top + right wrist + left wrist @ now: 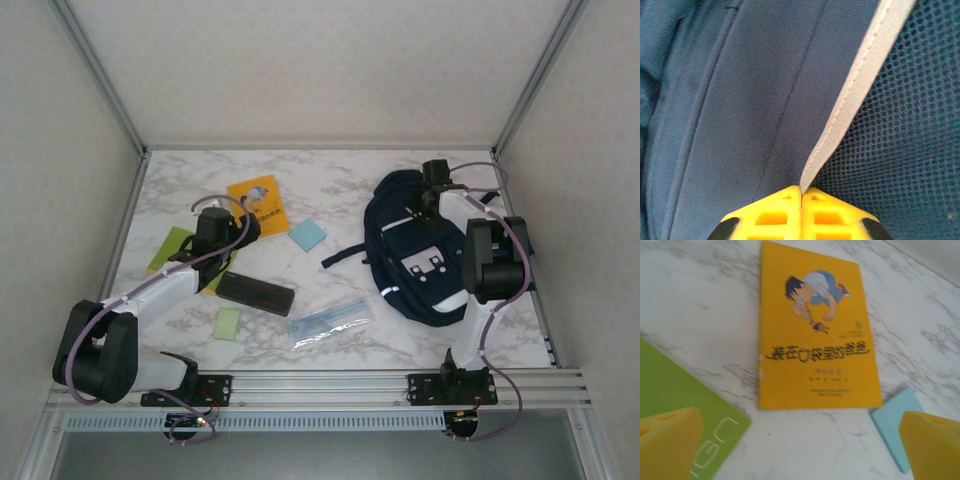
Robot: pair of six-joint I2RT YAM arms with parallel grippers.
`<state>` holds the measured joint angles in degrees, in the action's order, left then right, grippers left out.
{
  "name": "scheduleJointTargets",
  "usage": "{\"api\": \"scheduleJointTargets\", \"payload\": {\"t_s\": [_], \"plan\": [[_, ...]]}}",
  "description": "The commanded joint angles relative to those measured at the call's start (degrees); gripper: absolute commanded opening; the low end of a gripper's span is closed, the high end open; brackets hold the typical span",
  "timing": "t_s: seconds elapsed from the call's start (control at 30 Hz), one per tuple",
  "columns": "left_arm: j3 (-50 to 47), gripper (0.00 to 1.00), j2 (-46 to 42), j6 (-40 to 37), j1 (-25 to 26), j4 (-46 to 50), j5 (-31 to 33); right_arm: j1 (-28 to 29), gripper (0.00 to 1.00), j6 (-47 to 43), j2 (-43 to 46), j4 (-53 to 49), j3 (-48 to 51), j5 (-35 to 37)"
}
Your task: Pack the student bag
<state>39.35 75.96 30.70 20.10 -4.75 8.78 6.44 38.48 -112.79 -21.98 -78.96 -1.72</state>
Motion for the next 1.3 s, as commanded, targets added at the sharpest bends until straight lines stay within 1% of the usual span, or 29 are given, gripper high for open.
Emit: {"api": "scheduleJointTargets", "payload": {"t_s": [0.0, 0.1, 0.23, 0.3, 0.37, 0.43, 0.5, 0.53, 0.57, 0.6, 0.67, 0.73, 0.77, 0.8, 0.93, 1.0, 1.1, 1.2, 1.27], "plan": [[2.6, 1.0, 1.1, 2.3, 2.1, 0.4, -3.2, 4.1, 0.0, -12.5, -3.4, 3.6, -6.7, -12.5], [3.3, 1.0, 2.5, 2.2, 3.7, -0.4, -6.0, 7.8, 0.0, -21.1, -6.6, -1.9, -16.2, -17.0], [2.6, 1.0, 4.0, 4.9, 4.1, -3.2, -10.3, 12.5, 0.0, -31.4, -13.0, -11.1, -29.9, -24.6], [2.3, 1.0, 4.5, 6.0, 4.2, -4.4, -11.7, 14.8, 0.0, -35.8, -16.1, -16.1, -36.1, -24.2], [2.6, 1.0, 4.9, 6.5, 4.3, -4.9, -12.9, 15.9, 0.0, -37.5, -18.5, -19.0, -40.3, -22.9], [3.1, 1.0, 5.6, 6.7, 4.5, -5.0, -14.3, 16.1, 0.0, -36.9, -19.3, -20.3, -42.7, -21.7], [3.8, 1.0, 6.3, 6.7, 5.1, -4.7, -15.5, 16.1, 0.0, -35.1, -17.9, -19.7, -42.2, -19.6], [4.1, 1.0, 6.9, 6.9, 5.4, -4.7, -15.9, 16.1, 0.04, -33.8, -16.4, -19.0, -41.2, -18.2], [4.5, 1.0, 7.3, 7.1, 5.7, -4.7, -16.3, 16.1, 0.14, -32.4, -14.7, -18.3, -39.4, -16.7], [4.9, 1.0, 8.1, 7.5, 6.1, -4.8, -16.6, 16.1, 0.28, -30.7, -12.4, -17.3, -37.3, -14.7], [5.8, 1.0, 9.9, 8.4, 7.0, -4.8, -17.4, 16.1, 0.46, -28.1, -7.6, -16.4, -32.5, -11.7], [7.4, 1.0, 12.0, 9.9, 7.8, -4.2, -18.6, 16.1, 0.59, -23.1, -1.8, -16.4, -26.1, -6.7], [8.1, 1.0, 12.9, 10.4, 8.3, -4.2, -19.1, 16.1, 0.62, -20.5, 0.8, -16.5, -22.8, -4.8], [8.7, 1.0, 13.6, 10.7, 9.0, -4.2, -19.1, 16.1, 0.64, -17.6, 3.6, -16.2, -18.6, -3.2], [11.0, 1.0, 15.2, 9.6, 11.9, -3.4, -17.1, 16.1, 0.65, -5.4, 14.9, -12.6, -1.3, -2.5], [12.9, 1.0, 16.4, 7.5, 13.4, -1.6, -15.7, 16.1, 0.65, 2.8, 20.6, -7.9, 9.0, -5.2], [14.7, 1.0, 18.1, 5.8, 14.6, -0.2, -15.1, 16.5, 0.65, 13.7, 27.5, -1.5, 21.0, -7.2], [15.2, 1.0, 19.4, 6.1, 14.8, -0.3, -15.5, 17.5, 0.66, 21.4, 31.4, 2.8, 28.9, -7.3], [15.6, 1.0, 20.1, 6.5, 15.0, -0.3, -16.0, 17.9, 0.67, 24.6, 31.8, 4.5, 31.7, -7.8]]}}
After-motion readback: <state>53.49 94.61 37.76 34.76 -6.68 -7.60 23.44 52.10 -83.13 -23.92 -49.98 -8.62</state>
